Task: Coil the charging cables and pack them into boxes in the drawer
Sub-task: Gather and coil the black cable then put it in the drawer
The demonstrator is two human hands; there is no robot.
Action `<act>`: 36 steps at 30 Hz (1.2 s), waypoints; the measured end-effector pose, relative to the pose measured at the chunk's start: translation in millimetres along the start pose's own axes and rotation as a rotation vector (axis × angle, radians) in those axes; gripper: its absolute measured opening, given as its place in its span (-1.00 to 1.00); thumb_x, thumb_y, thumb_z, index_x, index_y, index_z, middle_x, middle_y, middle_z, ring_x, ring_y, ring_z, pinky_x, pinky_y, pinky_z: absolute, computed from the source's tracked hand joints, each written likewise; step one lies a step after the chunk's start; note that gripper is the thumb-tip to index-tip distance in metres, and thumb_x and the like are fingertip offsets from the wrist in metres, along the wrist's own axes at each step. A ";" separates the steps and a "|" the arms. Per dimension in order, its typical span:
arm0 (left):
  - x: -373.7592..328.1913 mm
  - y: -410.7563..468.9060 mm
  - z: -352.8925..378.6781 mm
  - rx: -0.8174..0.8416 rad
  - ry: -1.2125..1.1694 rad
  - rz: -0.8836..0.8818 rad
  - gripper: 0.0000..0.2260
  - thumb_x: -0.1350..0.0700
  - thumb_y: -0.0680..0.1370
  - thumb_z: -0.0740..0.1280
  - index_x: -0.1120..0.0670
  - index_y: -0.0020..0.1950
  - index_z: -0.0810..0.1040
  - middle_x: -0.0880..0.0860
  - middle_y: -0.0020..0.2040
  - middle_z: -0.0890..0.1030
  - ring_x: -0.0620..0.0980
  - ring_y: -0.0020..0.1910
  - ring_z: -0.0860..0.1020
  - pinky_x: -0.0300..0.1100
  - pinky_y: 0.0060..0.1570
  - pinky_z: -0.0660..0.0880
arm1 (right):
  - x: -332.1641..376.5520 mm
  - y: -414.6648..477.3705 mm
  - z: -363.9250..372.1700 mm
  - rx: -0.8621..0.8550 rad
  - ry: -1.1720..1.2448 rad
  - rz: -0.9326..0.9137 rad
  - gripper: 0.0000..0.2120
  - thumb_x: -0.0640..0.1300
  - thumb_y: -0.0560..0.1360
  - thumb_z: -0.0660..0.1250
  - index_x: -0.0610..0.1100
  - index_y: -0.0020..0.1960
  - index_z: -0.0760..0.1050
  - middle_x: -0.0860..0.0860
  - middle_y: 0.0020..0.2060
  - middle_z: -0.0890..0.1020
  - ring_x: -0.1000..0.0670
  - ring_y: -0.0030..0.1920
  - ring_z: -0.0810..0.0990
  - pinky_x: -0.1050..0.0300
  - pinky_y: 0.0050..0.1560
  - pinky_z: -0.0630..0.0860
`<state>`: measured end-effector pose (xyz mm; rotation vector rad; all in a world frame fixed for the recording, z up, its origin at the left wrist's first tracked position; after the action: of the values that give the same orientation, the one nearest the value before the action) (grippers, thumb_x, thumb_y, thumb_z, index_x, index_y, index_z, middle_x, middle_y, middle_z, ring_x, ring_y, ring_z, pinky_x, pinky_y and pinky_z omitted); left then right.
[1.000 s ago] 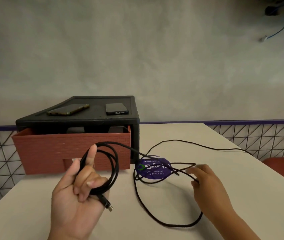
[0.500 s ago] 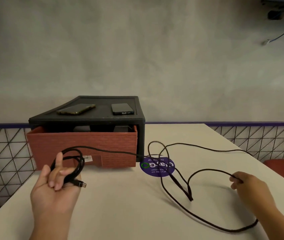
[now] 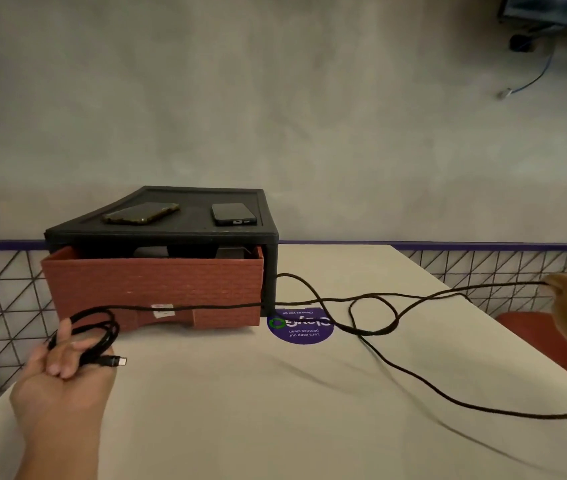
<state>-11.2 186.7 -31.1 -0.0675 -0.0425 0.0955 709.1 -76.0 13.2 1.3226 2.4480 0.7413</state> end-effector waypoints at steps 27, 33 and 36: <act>56.5 -47.0 32.6 0.231 0.370 -0.317 -0.53 0.11 0.04 0.52 0.19 -0.08 0.67 -0.07 -0.56 0.21 -0.13 -0.64 0.20 -0.42 -0.47 0.41 | 341.1 -159.7 -153.5 0.434 0.237 -0.980 -0.38 -0.45 0.44 0.07 0.00 0.40 0.36 0.13 0.52 0.03 0.01 0.49 0.13 0.11 0.41 0.21; 52.7 -44.3 33.2 0.227 0.337 -0.282 -0.39 0.11 0.04 0.50 0.18 0.09 0.58 -0.06 -0.56 0.21 -0.12 -0.63 0.20 -0.44 -0.44 0.38 | 252.8 -171.4 -129.0 0.505 0.600 -0.530 -0.70 -0.10 0.57 0.19 0.01 0.29 0.46 0.03 0.27 0.50 0.08 0.12 0.48 0.23 0.11 0.37; 52.9 -40.7 32.0 0.229 0.336 -0.271 -0.48 0.10 0.06 0.50 0.18 0.00 0.64 -0.06 -0.57 0.22 -0.12 -0.63 0.20 -0.44 -0.44 0.38 | 233.4 -215.1 -110.3 0.671 0.459 -0.547 -0.65 0.17 0.52 0.19 0.06 0.22 0.49 0.11 0.10 0.55 0.12 0.05 0.47 0.22 0.13 0.40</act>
<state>43.7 153.5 5.6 0.1514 0.2943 -0.1829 379.7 -13.4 -9.9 0.5794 3.3939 0.0682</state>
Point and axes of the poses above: each hand's wrist, its own y-axis towards the middle knuckle, its own z-axis out of the palm, x = y × z, the point moved 6 cm from there along y, towards the middle knuckle
